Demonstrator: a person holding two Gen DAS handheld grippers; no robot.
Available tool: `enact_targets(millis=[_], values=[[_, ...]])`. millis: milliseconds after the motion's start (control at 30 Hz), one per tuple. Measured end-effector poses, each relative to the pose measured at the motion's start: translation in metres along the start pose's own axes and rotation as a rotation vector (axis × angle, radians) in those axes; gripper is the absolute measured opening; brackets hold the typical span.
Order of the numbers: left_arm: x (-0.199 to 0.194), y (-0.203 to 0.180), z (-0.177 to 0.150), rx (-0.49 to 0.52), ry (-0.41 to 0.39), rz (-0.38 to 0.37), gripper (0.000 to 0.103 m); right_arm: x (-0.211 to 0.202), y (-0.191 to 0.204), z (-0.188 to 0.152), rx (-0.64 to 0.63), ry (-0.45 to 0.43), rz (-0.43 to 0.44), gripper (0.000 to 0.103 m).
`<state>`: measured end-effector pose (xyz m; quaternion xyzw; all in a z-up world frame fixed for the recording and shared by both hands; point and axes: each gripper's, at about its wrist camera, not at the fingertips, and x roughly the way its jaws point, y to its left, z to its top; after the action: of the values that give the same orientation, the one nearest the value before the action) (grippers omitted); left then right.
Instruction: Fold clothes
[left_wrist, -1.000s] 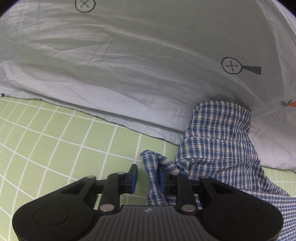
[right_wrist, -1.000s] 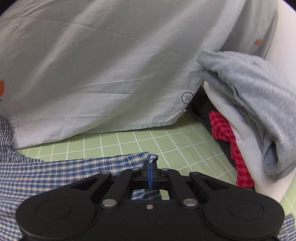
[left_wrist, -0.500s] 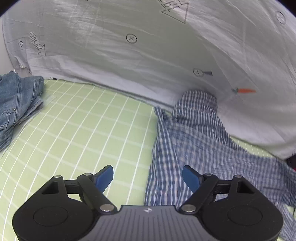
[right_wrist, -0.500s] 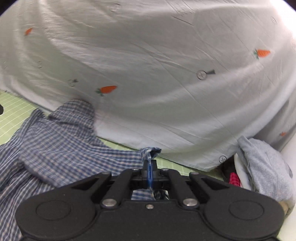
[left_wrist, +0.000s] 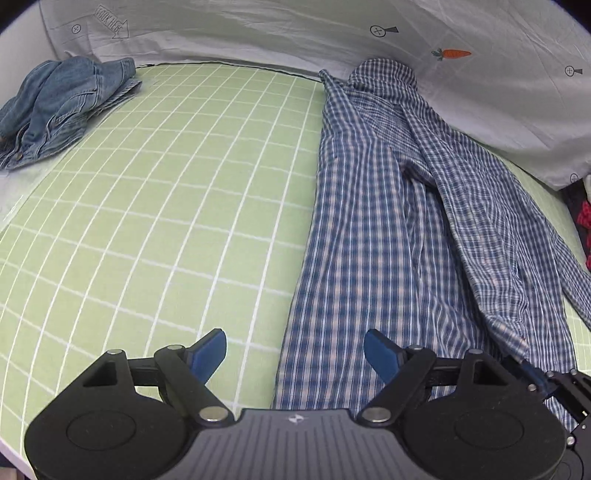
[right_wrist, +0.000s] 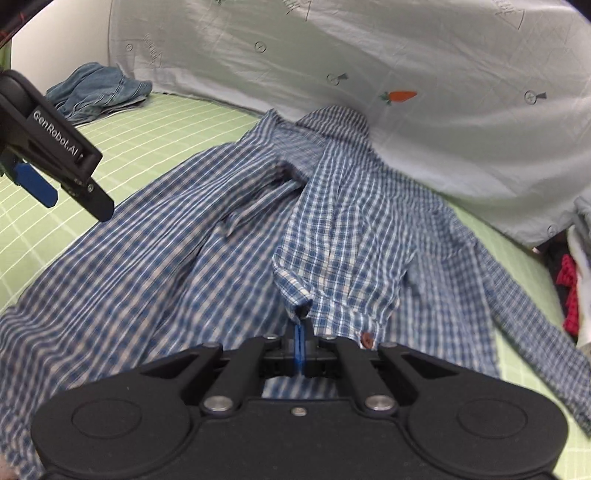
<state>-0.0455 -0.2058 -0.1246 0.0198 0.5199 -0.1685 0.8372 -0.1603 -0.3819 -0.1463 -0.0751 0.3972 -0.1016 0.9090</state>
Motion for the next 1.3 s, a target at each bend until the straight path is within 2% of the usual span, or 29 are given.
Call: enact_targets(millis=[133, 200, 333, 467, 533, 567, 600, 667, 767, 900, 1033, 1167, 1233, 1300], values=[[-0.006, 0.006, -0.019, -0.002, 0.019, 0.001, 0.082, -0.012, 0.002, -0.01, 0.068, 0.025, 0.019, 0.006], [-0.011, 0.009, -0.02, -0.001, 0.014, -0.008, 0.083, -0.019, -0.003, -0.01, 0.133, 0.026, 0.011, 0.02], [-0.017, 0.007, -0.015, 0.031, -0.001, -0.035, 0.089, -0.036, -0.016, -0.011, 0.295, 0.016, -0.041, 0.034], [-0.019, -0.001, -0.009, 0.075, -0.013, -0.076, 0.094, -0.053, -0.028, -0.011, 0.457, 0.006, -0.094, 0.066], [-0.02, -0.004, -0.007, 0.096, -0.018, -0.097, 0.095, -0.064, -0.034, -0.017, 0.514, 0.014, -0.137, 0.067], [-0.019, -0.007, -0.006, 0.115, -0.017, -0.111, 0.097, -0.07, -0.035, -0.02, 0.53, 0.014, -0.163, 0.072], [-0.017, -0.012, -0.006, 0.14, -0.015, -0.122, 0.099, -0.075, -0.037, -0.024, 0.545, 0.013, -0.188, 0.086], [-0.015, -0.023, -0.006, 0.192, -0.01, -0.137, 0.101, -0.086, -0.041, -0.031, 0.576, 0.012, -0.239, 0.103], [-0.01, -0.039, -0.007, 0.236, 0.003, -0.16, 0.101, -0.097, -0.049, -0.044, 0.618, 0.032, -0.302, 0.103], [-0.003, -0.065, -0.01, 0.272, 0.013, -0.184, 0.101, -0.101, -0.071, -0.059, 0.682, 0.035, -0.334, 0.103], [0.005, -0.092, -0.011, 0.254, 0.003, -0.189, 0.101, -0.095, -0.1, -0.072, 0.672, 0.039, -0.314, 0.103], [0.011, -0.124, -0.019, 0.21, -0.015, -0.16, 0.099, -0.087, -0.141, -0.081, 0.639, 0.046, -0.277, 0.103], [0.015, -0.139, -0.023, 0.187, -0.021, -0.149, 0.096, -0.085, -0.159, -0.085, 0.621, 0.038, -0.265, 0.103], [0.02, -0.152, -0.027, 0.165, -0.023, -0.145, 0.084, -0.085, -0.175, -0.092, 0.597, 0.04, -0.254, 0.103]])
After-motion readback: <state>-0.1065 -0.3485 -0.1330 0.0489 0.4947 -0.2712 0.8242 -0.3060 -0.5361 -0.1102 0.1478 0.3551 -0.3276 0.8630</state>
